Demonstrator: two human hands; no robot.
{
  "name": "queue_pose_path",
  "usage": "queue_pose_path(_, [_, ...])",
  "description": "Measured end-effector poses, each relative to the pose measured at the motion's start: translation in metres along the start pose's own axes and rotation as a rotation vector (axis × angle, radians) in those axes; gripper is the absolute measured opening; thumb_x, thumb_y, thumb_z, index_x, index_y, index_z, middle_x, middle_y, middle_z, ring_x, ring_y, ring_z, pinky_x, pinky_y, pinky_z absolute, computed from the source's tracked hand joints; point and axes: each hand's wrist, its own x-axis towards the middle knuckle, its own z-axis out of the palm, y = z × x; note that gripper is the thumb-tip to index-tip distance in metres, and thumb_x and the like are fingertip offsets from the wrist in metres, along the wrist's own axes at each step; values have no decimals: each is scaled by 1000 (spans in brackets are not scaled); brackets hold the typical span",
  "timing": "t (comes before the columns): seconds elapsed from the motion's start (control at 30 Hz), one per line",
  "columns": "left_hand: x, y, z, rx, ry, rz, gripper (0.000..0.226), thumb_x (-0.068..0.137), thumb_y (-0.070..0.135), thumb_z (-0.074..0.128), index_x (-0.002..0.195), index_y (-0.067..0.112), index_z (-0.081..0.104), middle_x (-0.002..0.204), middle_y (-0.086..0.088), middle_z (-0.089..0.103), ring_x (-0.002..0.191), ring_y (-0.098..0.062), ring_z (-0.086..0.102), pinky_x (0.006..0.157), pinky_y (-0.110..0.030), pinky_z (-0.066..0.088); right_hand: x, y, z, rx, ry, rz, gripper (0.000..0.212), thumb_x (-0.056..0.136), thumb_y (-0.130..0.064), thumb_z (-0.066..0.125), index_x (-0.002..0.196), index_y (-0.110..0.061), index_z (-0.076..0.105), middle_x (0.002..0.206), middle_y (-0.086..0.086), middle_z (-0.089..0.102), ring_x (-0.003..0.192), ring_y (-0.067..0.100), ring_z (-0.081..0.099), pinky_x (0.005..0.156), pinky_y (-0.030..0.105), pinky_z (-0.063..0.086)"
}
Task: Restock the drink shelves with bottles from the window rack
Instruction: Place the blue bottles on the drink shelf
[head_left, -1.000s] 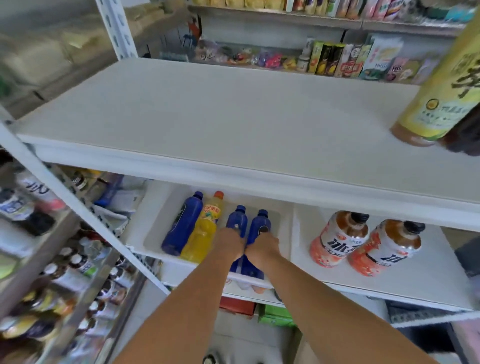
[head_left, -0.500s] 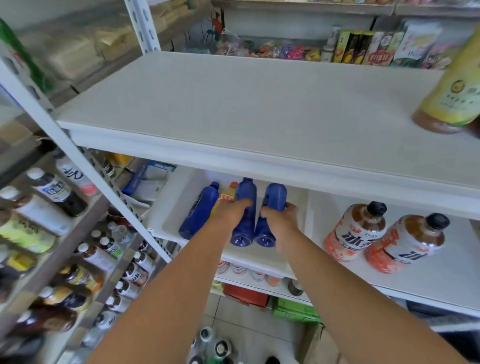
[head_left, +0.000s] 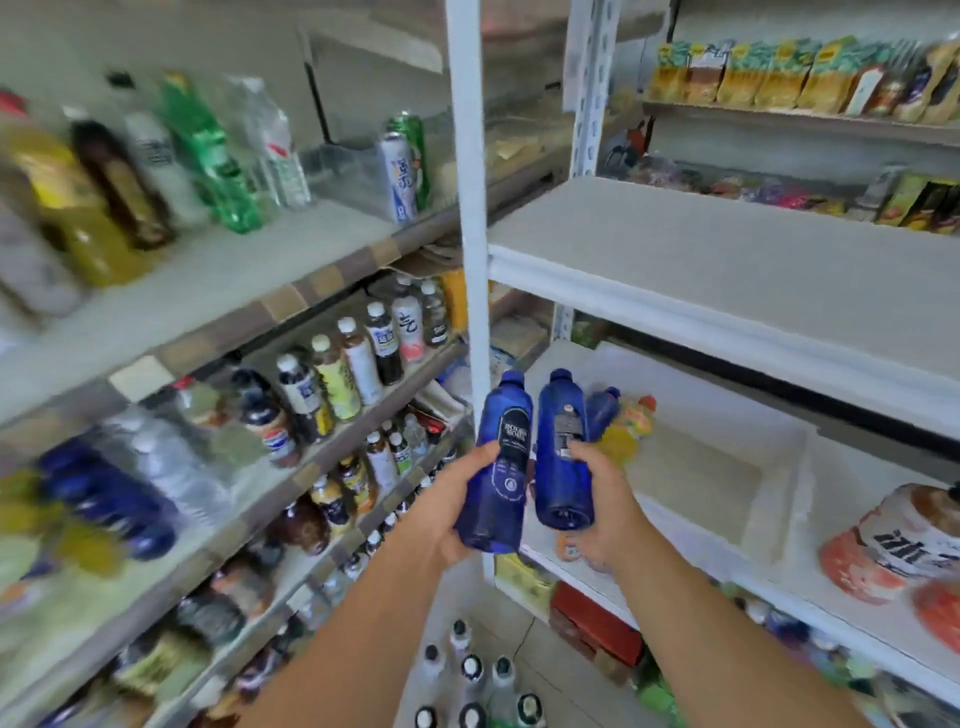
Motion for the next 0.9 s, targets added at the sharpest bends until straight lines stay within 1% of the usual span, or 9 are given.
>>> queue_pose_path(0.07, [-34, 12, -44, 3, 65, 54, 57, 74, 29, 73, 125, 6, 63, 115, -19, 71, 93, -33, 69, 80, -43, 57, -4, 31, 41, -99, -62, 17, 58, 76, -30, 72, 127, -5, 59, 106, 22, 72, 78, 32, 72, 70, 39, 57])
queue_pose_path(0.13, [-69, 28, -84, -3, 121, 106, 66, 74, 30, 69, 133, 5, 58, 120, -19, 67, 99, -34, 66, 88, -47, 55, -13, 59, 88, -194, -167, 12, 79, 62, -35, 84, 132, -10, 58, 123, 25, 67, 99, 40, 69, 85, 55, 52])
queue_pose_path(0.17, [-87, 38, -102, -11, 162, 135, 67, 72, 31, 69, 133, 4, 59, 121, -20, 65, 100, -34, 63, 93, -49, 51, -18, 73, 113, -220, -244, 4, 78, 63, -33, 86, 133, -12, 58, 126, 25, 65, 105, 43, 67, 88, 59, 51])
queue_pose_path(0.27, [-145, 66, -147, -63, 249, 266, 59, 69, 34, 77, 120, 7, 66, 125, -24, 64, 103, -35, 61, 99, -52, 46, -36, 111, 185, -280, -462, -47, 43, 82, -7, 71, 123, -11, 62, 117, 21, 70, 99, 40, 69, 79, 50, 58])
queue_pose_path(0.4, [-219, 91, -203, -47, 386, 521, 55, 70, 31, 76, 119, 8, 66, 111, -21, 73, 91, -35, 72, 86, -54, 57, -73, 156, 269, -379, -660, -79, 45, 77, 0, 69, 119, -14, 64, 109, 16, 74, 94, 33, 72, 81, 49, 59])
queue_pose_path(0.5, [-279, 105, -234, -30, 450, 645, 35, 85, 18, 70, 117, 6, 65, 110, -22, 73, 88, -35, 73, 78, -52, 60, -100, 184, 316, -461, -735, -98, 47, 72, -4, 72, 117, -17, 66, 109, 14, 75, 98, 35, 72, 87, 50, 59])
queue_pose_path(0.63, [-339, 111, -270, -16, 622, 796, 37, 83, 14, 75, 115, -1, 64, 108, -26, 72, 90, -38, 71, 83, -56, 58, -125, 220, 359, -540, -794, -99, 52, 73, -9, 70, 122, -25, 65, 115, 11, 74, 104, 32, 71, 90, 51, 57])
queue_pose_path(0.77, [-378, 109, -289, -1, 743, 884, 22, 84, 11, 75, 104, 2, 69, 95, -20, 75, 78, -32, 73, 71, -43, 60, -140, 251, 393, -608, -858, -57, 42, 82, -1, 65, 117, -25, 67, 111, 9, 75, 104, 32, 71, 94, 56, 55])
queue_pose_path(0.9, [-406, 115, -306, 56, 801, 956, 25, 85, 10, 75, 109, 8, 70, 102, -18, 76, 92, -38, 73, 82, -51, 59, -154, 272, 424, -640, -915, -86, 37, 88, 1, 67, 115, -25, 67, 108, 5, 76, 103, 28, 72, 93, 53, 56])
